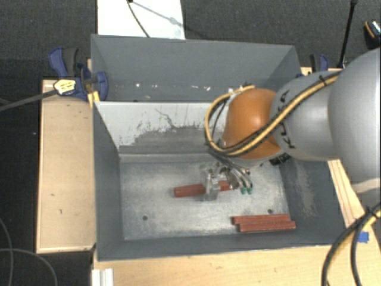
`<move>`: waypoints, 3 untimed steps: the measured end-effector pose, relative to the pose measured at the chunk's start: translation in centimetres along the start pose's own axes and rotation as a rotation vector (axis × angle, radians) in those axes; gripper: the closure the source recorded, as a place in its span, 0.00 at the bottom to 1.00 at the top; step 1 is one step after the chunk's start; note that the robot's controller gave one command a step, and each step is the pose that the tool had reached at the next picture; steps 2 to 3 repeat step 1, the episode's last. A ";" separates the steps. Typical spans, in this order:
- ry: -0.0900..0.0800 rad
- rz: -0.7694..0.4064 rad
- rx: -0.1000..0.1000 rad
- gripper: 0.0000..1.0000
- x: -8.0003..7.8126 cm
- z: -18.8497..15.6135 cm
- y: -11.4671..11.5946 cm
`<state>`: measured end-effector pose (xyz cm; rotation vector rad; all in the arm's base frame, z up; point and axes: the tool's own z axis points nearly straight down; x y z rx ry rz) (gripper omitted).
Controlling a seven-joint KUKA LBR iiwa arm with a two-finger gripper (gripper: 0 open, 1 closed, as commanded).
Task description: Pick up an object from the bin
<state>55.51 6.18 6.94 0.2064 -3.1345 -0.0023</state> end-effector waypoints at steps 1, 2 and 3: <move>-0.010 0.002 0.002 1.00 -0.2 -11.4 0.0; -0.010 0.002 0.002 1.00 -0.2 -11.4 0.0; -0.010 0.002 0.002 1.00 -0.2 -11.4 0.0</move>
Offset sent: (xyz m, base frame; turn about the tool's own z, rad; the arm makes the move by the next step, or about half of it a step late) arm -0.0001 0.0000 0.1083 0.0000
